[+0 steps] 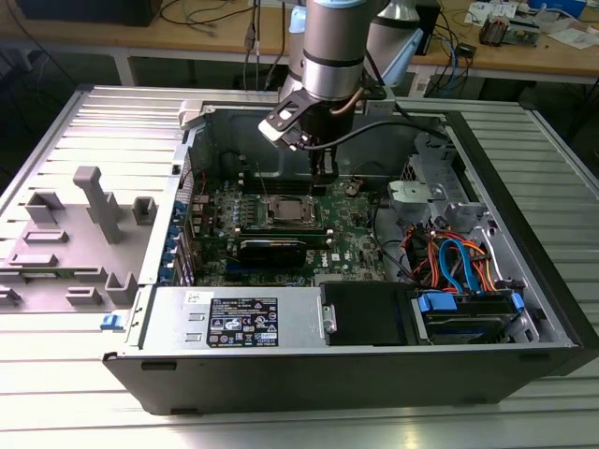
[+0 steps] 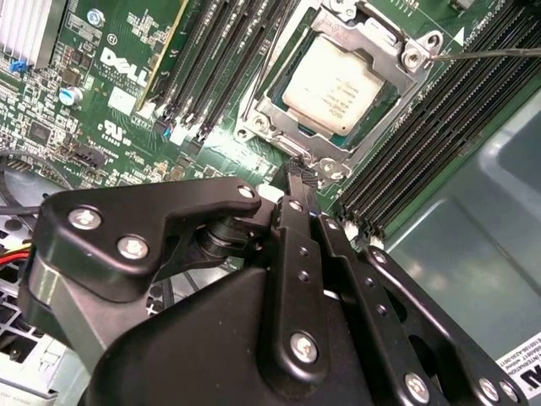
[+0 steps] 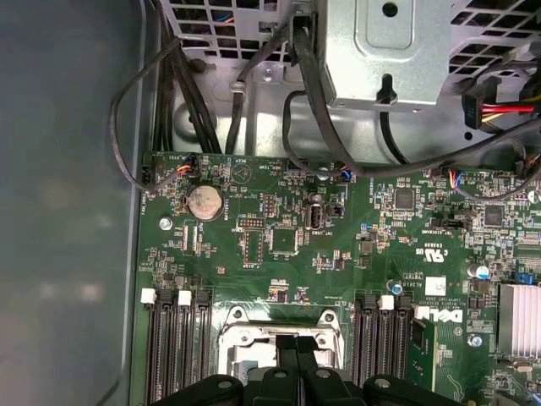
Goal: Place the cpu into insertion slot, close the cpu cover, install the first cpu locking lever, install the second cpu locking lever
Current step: 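Close the cpu cover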
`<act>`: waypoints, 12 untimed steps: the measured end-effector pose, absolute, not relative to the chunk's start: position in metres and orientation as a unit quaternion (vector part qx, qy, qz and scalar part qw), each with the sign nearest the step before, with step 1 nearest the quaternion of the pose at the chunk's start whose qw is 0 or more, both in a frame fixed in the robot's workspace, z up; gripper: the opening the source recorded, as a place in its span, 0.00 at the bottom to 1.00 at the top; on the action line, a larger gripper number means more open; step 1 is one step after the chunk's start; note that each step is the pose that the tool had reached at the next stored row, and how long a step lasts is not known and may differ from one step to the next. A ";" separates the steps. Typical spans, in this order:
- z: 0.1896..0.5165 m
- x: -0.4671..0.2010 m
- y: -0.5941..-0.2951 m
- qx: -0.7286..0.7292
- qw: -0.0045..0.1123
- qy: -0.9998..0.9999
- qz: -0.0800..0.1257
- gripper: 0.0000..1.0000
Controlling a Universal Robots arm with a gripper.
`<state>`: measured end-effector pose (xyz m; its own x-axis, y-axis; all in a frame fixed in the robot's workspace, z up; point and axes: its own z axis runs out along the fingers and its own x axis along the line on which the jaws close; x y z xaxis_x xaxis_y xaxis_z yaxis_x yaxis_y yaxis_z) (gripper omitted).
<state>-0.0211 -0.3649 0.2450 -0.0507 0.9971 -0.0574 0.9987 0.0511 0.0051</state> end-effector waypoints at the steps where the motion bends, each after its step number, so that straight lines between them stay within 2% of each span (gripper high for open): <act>1: 0.245 -0.022 -0.365 0.688 0.023 0.725 -0.018 0.11; 12: 0.228 -0.054 -0.365 0.684 0.023 0.729 -0.018 0.11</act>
<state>-0.0539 -0.3649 0.2278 -0.0634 0.9963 -0.0574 0.9980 0.0638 0.0050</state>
